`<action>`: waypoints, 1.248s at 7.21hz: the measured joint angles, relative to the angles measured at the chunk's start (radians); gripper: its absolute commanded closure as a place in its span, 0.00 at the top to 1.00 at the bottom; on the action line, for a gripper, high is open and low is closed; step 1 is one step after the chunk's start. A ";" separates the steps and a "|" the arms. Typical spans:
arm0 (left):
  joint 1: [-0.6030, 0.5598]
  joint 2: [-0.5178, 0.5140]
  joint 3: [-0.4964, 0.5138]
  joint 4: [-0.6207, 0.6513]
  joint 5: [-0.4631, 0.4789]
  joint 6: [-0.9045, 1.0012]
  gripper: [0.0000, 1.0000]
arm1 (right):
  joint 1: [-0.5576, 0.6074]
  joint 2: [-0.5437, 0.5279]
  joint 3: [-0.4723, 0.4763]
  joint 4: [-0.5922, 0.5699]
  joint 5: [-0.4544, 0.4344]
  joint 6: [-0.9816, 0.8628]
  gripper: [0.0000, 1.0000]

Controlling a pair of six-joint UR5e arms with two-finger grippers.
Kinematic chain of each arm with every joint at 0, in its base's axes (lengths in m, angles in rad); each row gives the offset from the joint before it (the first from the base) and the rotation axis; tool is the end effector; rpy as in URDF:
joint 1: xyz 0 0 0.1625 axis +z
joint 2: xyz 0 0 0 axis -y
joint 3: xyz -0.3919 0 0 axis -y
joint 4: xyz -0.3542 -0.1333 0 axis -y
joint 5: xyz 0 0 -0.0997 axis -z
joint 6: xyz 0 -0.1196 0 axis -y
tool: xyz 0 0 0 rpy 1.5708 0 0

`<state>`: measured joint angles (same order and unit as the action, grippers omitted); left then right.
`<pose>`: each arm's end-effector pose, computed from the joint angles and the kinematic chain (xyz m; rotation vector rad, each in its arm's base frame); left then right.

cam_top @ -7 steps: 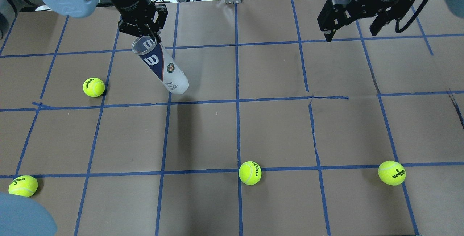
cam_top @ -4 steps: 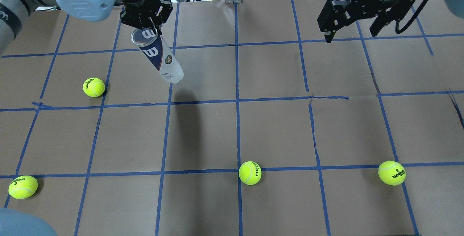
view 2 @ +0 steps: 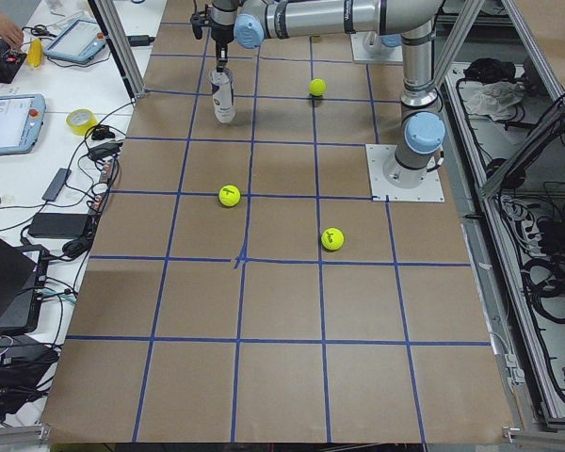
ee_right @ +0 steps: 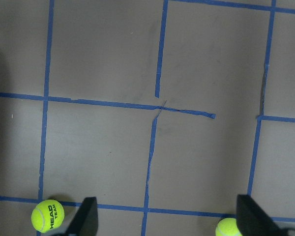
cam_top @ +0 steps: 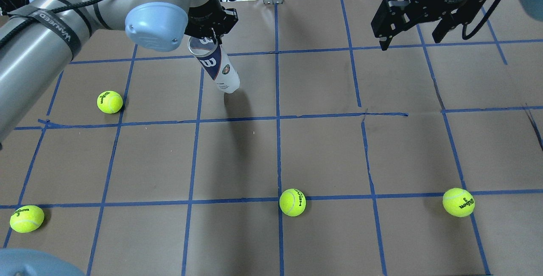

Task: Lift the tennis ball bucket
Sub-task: 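Lower the upright can onto the table with the left gripper, then open the left gripper and raise it away from the can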

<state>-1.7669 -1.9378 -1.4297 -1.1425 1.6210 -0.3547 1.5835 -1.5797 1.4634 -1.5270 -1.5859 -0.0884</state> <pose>-0.2432 -0.5710 0.3520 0.2549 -3.1073 0.3259 0.1373 -0.4547 0.4834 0.1569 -3.1178 0.1123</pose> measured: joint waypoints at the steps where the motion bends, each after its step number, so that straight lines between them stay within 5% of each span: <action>1: -0.015 -0.005 -0.002 0.012 0.009 0.009 0.00 | 0.001 0.001 0.000 0.000 0.001 0.000 1.00; 2: -0.022 -0.012 -0.005 0.024 0.012 0.019 0.22 | 0.002 0.001 0.004 0.000 0.002 0.000 1.00; 4: -0.030 -0.025 -0.013 0.029 0.011 0.036 0.88 | 0.003 0.001 0.022 -0.005 0.004 -0.001 1.00; 5: -0.036 -0.024 -0.012 0.025 0.009 0.038 1.00 | 0.003 0.001 0.027 -0.006 0.006 -0.001 1.00; 7: -0.042 -0.003 0.009 0.005 -0.011 0.037 1.00 | 0.003 0.000 0.029 -0.006 0.007 -0.001 1.00; 9: -0.027 0.053 0.102 -0.153 -0.036 0.038 1.00 | 0.003 0.000 0.030 -0.005 0.007 -0.001 1.00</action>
<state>-1.7935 -1.8852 -1.3282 -1.2958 1.5849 -0.3166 1.5861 -1.5799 1.4933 -1.5325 -1.5785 -0.0889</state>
